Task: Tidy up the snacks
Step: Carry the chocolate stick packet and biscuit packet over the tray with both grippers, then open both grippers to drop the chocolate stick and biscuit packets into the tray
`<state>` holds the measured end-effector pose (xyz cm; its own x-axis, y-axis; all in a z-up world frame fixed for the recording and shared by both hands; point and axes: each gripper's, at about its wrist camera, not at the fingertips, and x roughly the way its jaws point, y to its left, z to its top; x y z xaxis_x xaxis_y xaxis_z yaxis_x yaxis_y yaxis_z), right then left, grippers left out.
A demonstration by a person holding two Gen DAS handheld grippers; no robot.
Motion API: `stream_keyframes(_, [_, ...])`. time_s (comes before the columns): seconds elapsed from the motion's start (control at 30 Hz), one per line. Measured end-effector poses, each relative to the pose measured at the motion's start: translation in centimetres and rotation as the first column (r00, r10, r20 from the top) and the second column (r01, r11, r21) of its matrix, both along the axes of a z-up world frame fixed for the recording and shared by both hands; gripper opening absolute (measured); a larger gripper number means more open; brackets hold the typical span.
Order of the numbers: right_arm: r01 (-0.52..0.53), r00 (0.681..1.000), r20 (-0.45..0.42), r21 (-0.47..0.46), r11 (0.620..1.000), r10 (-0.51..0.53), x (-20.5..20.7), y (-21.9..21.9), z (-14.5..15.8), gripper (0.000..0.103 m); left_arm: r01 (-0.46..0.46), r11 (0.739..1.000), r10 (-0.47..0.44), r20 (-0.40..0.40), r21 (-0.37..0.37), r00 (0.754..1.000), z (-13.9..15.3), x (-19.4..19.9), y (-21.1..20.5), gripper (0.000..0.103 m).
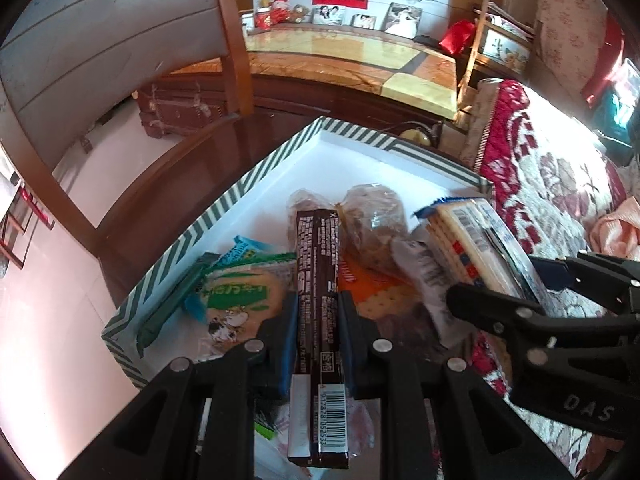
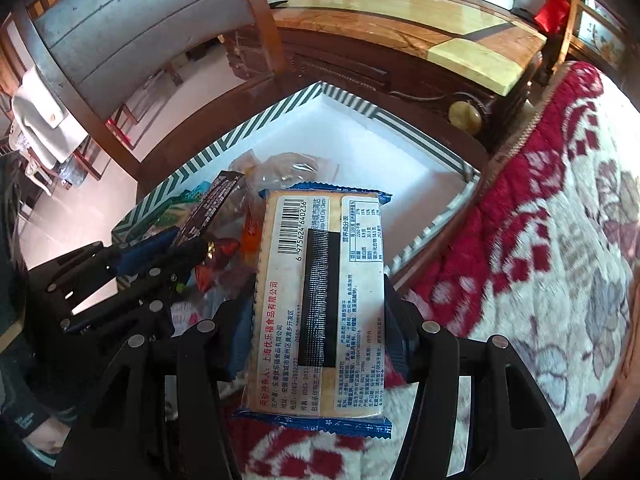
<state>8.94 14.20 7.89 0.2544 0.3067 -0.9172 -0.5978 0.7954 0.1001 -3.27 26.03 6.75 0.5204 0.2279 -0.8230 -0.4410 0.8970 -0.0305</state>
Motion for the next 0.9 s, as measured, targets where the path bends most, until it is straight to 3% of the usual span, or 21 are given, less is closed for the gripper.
stream_keyframes(0.53, [-0.038,0.997,-0.062,0.041,0.998,0.04,2.8,4.5,-2.7,0.058,-0.075,0.997,0.075,-0.053,0.012,0.996,-1.4,0.2,2.3,0.027])
stream_keyframes(0.6, [-0.028,0.998,-0.06,0.067,0.997,0.032,2.7,4.2,-2.4,0.058,-0.077,0.997,0.077,-0.055,0.009,0.995,-1.4,0.2,2.3,0.04])
stream_keyframes(0.67, [-0.022,0.999,-0.043,0.086,0.996,0.026,2.5,3.8,-1.6,0.062,-0.079,0.997,0.079,-0.047,0.004,0.996,-1.2,-0.1,2.2,0.062])
stream_keyframes(0.77, [-0.012,1.0,-0.021,0.105,0.994,0.014,2.0,3.5,-0.5,0.063,-0.088,0.996,0.089,-0.033,0.032,0.995,-0.7,-0.4,1.8,0.076])
stream_keyframes(0.9, [0.013,1.0,-0.004,0.121,0.993,-0.013,1.3,2.4,0.5,0.063,-0.095,0.994,0.095,-0.008,0.055,0.995,0.2,-1.0,1.2,0.08])
